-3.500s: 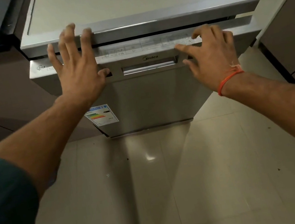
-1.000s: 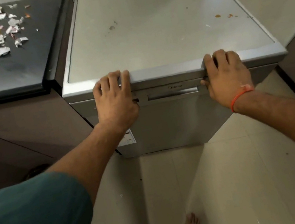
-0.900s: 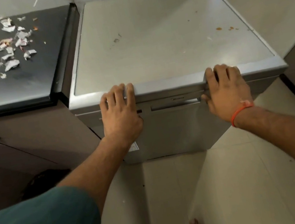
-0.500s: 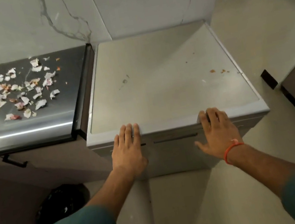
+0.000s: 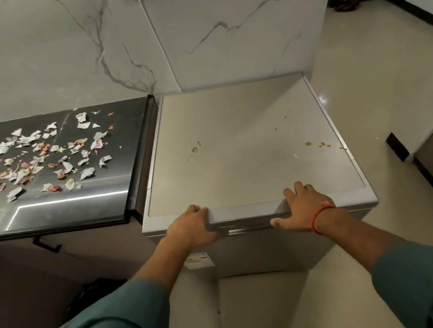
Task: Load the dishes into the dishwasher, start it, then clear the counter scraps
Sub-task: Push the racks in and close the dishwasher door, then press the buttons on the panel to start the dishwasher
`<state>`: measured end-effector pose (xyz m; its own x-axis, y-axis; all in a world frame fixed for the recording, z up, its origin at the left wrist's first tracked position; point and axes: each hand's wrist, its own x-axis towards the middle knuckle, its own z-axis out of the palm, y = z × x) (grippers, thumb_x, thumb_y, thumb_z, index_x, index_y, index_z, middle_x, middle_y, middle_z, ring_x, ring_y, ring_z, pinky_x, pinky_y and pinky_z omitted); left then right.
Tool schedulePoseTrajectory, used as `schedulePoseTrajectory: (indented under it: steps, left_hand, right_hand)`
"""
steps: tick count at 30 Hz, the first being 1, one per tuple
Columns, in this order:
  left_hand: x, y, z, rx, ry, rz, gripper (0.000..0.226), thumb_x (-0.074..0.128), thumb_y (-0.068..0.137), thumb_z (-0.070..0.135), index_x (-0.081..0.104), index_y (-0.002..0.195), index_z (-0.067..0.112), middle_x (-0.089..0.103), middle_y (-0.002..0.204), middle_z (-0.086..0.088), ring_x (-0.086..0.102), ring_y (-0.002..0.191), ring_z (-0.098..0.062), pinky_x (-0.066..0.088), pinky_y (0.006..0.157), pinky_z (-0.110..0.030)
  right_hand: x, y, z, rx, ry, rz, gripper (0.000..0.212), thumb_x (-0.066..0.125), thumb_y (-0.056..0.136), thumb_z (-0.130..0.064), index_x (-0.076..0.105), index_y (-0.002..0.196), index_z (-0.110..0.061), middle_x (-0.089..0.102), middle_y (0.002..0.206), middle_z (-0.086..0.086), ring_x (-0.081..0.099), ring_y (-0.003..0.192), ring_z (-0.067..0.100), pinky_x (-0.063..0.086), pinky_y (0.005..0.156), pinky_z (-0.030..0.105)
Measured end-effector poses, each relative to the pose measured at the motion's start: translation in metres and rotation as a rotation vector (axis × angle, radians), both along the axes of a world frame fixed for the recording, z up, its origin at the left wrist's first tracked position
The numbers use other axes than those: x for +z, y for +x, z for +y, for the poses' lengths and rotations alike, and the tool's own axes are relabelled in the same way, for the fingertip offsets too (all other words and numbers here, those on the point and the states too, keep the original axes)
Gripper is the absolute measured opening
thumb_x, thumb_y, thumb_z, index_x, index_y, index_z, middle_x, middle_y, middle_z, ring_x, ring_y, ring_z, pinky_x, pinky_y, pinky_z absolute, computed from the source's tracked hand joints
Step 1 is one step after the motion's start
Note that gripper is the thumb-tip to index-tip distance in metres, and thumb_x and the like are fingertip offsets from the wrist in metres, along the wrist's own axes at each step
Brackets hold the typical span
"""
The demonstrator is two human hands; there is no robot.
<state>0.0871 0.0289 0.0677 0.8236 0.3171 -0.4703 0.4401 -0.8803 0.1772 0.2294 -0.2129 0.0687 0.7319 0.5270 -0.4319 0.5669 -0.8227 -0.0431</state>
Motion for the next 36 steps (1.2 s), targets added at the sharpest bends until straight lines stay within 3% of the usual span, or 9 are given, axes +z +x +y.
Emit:
schedulePoseTrajectory:
  steps: [5,9,11,16,23,28,36]
  left_hand:
    - [0.014,0.023,0.018,-0.042,0.007,0.096,0.061,0.068,0.084,0.055,0.062,0.135,0.021,0.055,0.133,-0.004,0.058,0.118,-0.026,0.050,0.102,-0.040]
    - [0.022,0.047,0.044,-0.076,-0.046,0.169,0.059,0.067,0.089,0.053,0.063,0.138,0.020,0.062,0.139,-0.003,0.058,0.125,-0.026,0.047,0.108,-0.041]
    - [0.028,0.058,0.064,-0.054,-0.118,0.135,0.061,0.063,0.094,0.055,0.057,0.144,0.021,0.058,0.146,-0.003,0.055,0.131,-0.025,0.042,0.113,-0.042]
    - [0.042,0.081,0.124,0.030,-0.181,-0.106,0.061,0.059,0.097,0.056,0.049,0.149,0.026,0.054,0.150,-0.003,0.055,0.133,-0.023,0.044,0.112,-0.041]
    - [0.086,0.130,0.204,-0.009,-0.066,-0.273,0.067,0.053,0.098,0.060,0.040,0.155,0.028,0.044,0.157,-0.006,0.046,0.141,-0.025,0.041,0.114,-0.045]
    - [0.126,0.161,0.236,-0.006,-0.009,-0.437,0.076,0.056,0.098,0.056,0.024,0.161,0.026,0.028,0.166,-0.005,0.038,0.147,-0.026,0.039,0.117,-0.048]
    - [0.209,0.214,0.292,0.086,0.125,-0.582,0.090,0.054,0.099,0.056,0.003,0.164,0.022,0.030,0.163,-0.014,0.039,0.145,-0.037,0.040,0.114,-0.055]
  right_hand:
    - [0.017,0.012,0.021,-0.042,-0.113,0.111,0.104,0.046,0.075,-0.088,0.030,0.154,-0.021,0.030,0.156,0.011,0.039,0.138,0.034,0.041,0.109,0.046]
    - [0.031,0.031,0.051,-0.094,-0.159,0.174,0.095,0.028,0.085,-0.086,0.048,0.145,-0.015,0.050,0.148,0.013,0.052,0.129,0.032,0.042,0.108,0.045]
    - [0.037,0.043,0.073,-0.129,-0.121,0.157,0.091,0.020,0.088,-0.082,0.052,0.141,-0.016,0.055,0.143,0.012,0.054,0.126,0.031,0.042,0.108,0.047]
    - [0.056,0.067,0.133,-0.204,0.113,0.072,0.076,0.017,0.094,-0.075,0.057,0.131,-0.022,0.063,0.130,0.006,0.058,0.115,0.028,0.045,0.101,0.046]
    - [0.089,0.086,0.222,-0.190,0.403,-0.025,0.066,0.025,0.098,-0.068,0.044,0.147,-0.027,0.042,0.150,0.007,0.042,0.136,0.027,0.038,0.111,0.047]
    - [0.118,0.106,0.269,-0.058,0.544,-0.194,0.066,0.029,0.101,-0.062,0.027,0.156,-0.027,0.020,0.164,0.006,0.020,0.151,0.025,0.024,0.122,0.042]
    - [0.183,0.151,0.313,0.043,0.679,-0.333,0.068,0.031,0.101,-0.061,0.018,0.159,-0.028,0.012,0.167,0.004,0.011,0.153,0.021,0.017,0.124,0.041]
